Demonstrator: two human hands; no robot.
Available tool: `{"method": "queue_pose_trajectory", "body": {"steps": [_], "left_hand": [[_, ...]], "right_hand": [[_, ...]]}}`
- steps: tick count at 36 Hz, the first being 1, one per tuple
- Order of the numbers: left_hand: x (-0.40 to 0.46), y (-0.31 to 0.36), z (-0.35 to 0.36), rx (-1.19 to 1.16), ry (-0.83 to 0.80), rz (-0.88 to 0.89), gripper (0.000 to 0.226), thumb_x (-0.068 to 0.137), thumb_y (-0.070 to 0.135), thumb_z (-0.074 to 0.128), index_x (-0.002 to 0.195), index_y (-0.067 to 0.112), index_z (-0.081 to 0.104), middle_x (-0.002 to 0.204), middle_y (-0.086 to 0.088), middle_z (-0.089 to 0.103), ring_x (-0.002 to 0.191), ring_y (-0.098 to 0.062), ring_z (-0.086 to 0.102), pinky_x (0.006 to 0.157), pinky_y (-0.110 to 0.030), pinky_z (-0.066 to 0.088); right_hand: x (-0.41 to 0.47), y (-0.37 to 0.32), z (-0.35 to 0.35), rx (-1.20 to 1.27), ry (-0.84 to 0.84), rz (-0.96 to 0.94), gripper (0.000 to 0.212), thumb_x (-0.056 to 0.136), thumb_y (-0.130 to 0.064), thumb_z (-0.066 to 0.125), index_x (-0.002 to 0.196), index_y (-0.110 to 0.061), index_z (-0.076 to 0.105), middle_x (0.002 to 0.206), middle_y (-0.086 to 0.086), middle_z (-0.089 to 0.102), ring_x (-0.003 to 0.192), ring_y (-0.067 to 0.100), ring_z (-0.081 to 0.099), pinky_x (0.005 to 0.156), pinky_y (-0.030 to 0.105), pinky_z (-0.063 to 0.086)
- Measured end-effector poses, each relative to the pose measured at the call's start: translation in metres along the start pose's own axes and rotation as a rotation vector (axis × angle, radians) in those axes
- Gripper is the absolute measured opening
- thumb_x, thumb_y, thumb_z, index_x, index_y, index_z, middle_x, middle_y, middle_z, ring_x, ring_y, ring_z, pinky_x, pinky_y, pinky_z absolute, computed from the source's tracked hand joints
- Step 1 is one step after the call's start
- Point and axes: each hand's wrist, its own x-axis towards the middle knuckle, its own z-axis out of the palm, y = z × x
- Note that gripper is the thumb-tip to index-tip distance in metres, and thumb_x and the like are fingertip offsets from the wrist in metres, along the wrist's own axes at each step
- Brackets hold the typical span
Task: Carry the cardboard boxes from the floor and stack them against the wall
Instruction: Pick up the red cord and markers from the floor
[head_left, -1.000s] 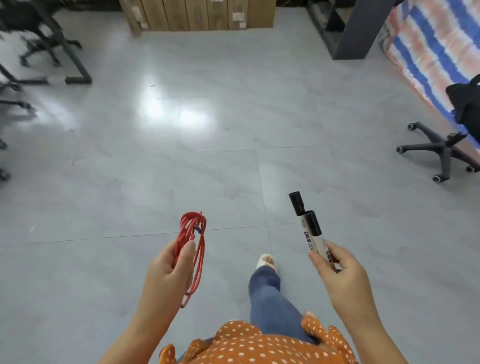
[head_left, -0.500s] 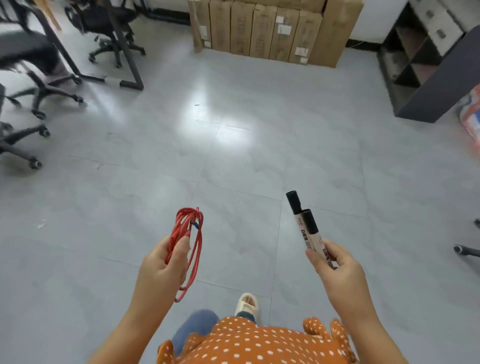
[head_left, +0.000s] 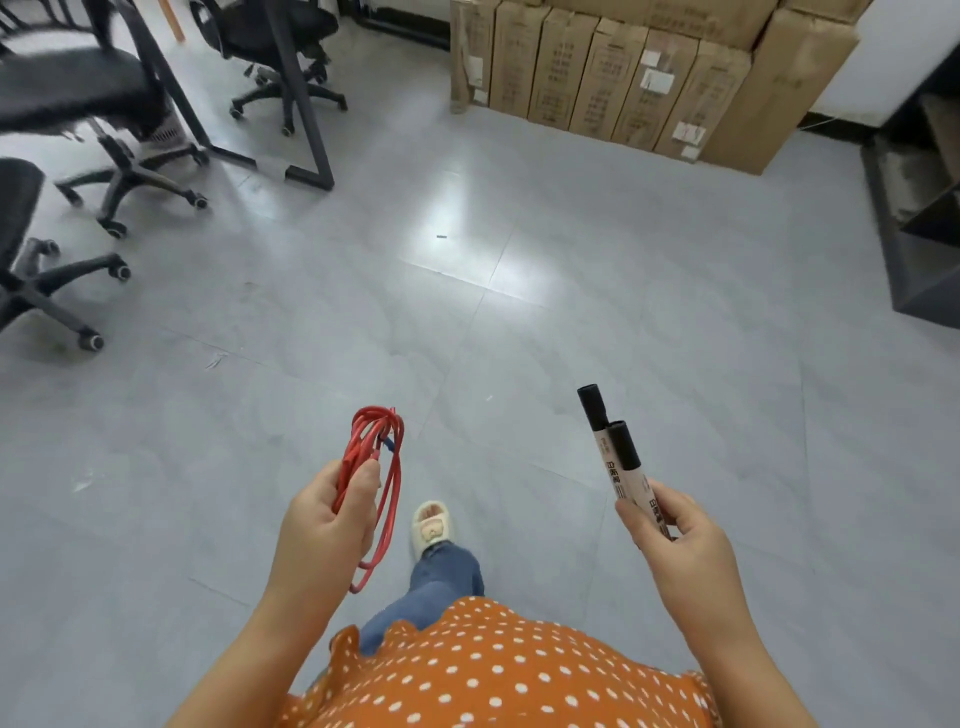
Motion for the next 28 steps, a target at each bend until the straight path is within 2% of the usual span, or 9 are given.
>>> {"method": "queue_pose_trajectory", "body": {"steps": [4, 9, 12, 14, 16, 20, 23, 25, 28], "left_hand": [[0.078, 0.039, -0.003, 0.003, -0.003, 0.036, 0.030, 0.094, 0.029, 0.047, 0.081, 0.003, 0.055, 0.044, 0.008, 0.037, 0.039, -0.005, 0.032, 0.038, -0.019, 0.029], [0.165, 0.075, -0.008, 0.015, -0.023, 0.044, 0.026, 0.095, 0.025, 0.048, 0.080, 0.006, 0.055, 0.043, 0.007, 0.038, 0.037, -0.005, 0.032, 0.037, -0.019, 0.028], [0.209, 0.088, -0.007, 0.004, -0.021, 0.018, 0.027, 0.095, 0.026, 0.047, 0.081, 0.005, 0.055, 0.044, 0.006, 0.036, 0.037, -0.006, 0.031, 0.036, -0.020, 0.028], [0.239, 0.095, -0.004, 0.007, -0.026, 0.004, 0.027, 0.094, 0.028, 0.048, 0.078, 0.007, 0.054, 0.045, 0.006, 0.036, 0.038, -0.007, 0.031, 0.037, -0.020, 0.027], [0.270, 0.101, 0.001, 0.022, -0.024, -0.006, 0.028, 0.095, 0.028, 0.047, 0.078, 0.007, 0.055, 0.045, 0.005, 0.037, 0.038, -0.006, 0.032, 0.037, -0.020, 0.028], [0.337, 0.116, 0.021, 0.022, -0.008, -0.023, 0.025, 0.095, 0.026, 0.046, 0.083, 0.008, 0.057, 0.043, 0.005, 0.042, 0.037, -0.005, 0.038, 0.037, -0.015, 0.031], [0.391, 0.130, 0.039, 0.012, 0.028, -0.023, 0.025, 0.095, 0.027, 0.046, 0.084, 0.008, 0.058, 0.043, 0.006, 0.043, 0.037, -0.005, 0.040, 0.037, -0.014, 0.032], [0.429, 0.141, 0.053, 0.006, 0.055, -0.018, 0.027, 0.094, 0.030, 0.046, 0.083, 0.008, 0.057, 0.043, 0.006, 0.042, 0.037, -0.005, 0.038, 0.037, -0.015, 0.032], [0.487, 0.163, 0.072, -0.027, 0.097, -0.032, 0.029, 0.093, 0.034, 0.047, 0.083, 0.009, 0.058, 0.043, 0.006, 0.039, 0.037, -0.005, 0.036, 0.037, -0.016, 0.031]], "right_hand": [[0.070, -0.050, 0.029, 0.041, 0.003, -0.021, 0.021, 0.089, -0.021, 0.065, 0.086, -0.041, 0.060, 0.095, -0.004, 0.063, 0.086, 0.008, 0.057, 0.068, 0.022, 0.043], [0.145, -0.099, 0.064, 0.044, -0.032, -0.033, 0.020, 0.089, -0.021, 0.064, 0.086, -0.041, 0.059, 0.094, -0.004, 0.062, 0.082, 0.001, 0.054, 0.064, 0.019, 0.042], [0.185, -0.120, 0.074, 0.040, -0.024, -0.016, 0.015, 0.089, -0.020, 0.064, 0.090, -0.035, 0.063, 0.091, -0.003, 0.061, 0.081, 0.007, 0.055, 0.061, 0.013, 0.043], [0.216, -0.130, 0.079, 0.028, -0.020, 0.005, 0.012, 0.089, -0.019, 0.064, 0.093, -0.030, 0.064, 0.091, -0.002, 0.061, 0.080, 0.005, 0.055, 0.059, 0.009, 0.042], [0.249, -0.137, 0.084, 0.012, -0.012, 0.016, 0.013, 0.089, -0.020, 0.063, 0.091, -0.032, 0.062, 0.091, -0.003, 0.061, 0.080, -0.001, 0.055, 0.059, 0.013, 0.041], [0.321, -0.153, 0.098, 0.003, -0.012, 0.027, 0.010, 0.089, -0.021, 0.063, 0.099, -0.025, 0.064, 0.093, -0.004, 0.062, 0.082, 0.009, 0.056, 0.064, 0.018, 0.040], [0.383, -0.170, 0.110, -0.009, -0.034, 0.014, 0.009, 0.089, -0.020, 0.064, 0.094, -0.028, 0.064, 0.091, -0.003, 0.062, 0.081, 0.011, 0.056, 0.063, 0.020, 0.041], [0.429, -0.186, 0.114, -0.018, -0.061, -0.001, 0.010, 0.089, -0.019, 0.063, 0.093, -0.029, 0.063, 0.091, -0.004, 0.061, 0.082, 0.011, 0.055, 0.060, 0.015, 0.041], [0.504, -0.220, 0.113, -0.011, -0.070, -0.044, 0.009, 0.090, -0.018, 0.063, 0.097, -0.021, 0.066, 0.087, -0.001, 0.060, 0.078, 0.014, 0.054, 0.056, 0.009, 0.041]]}}
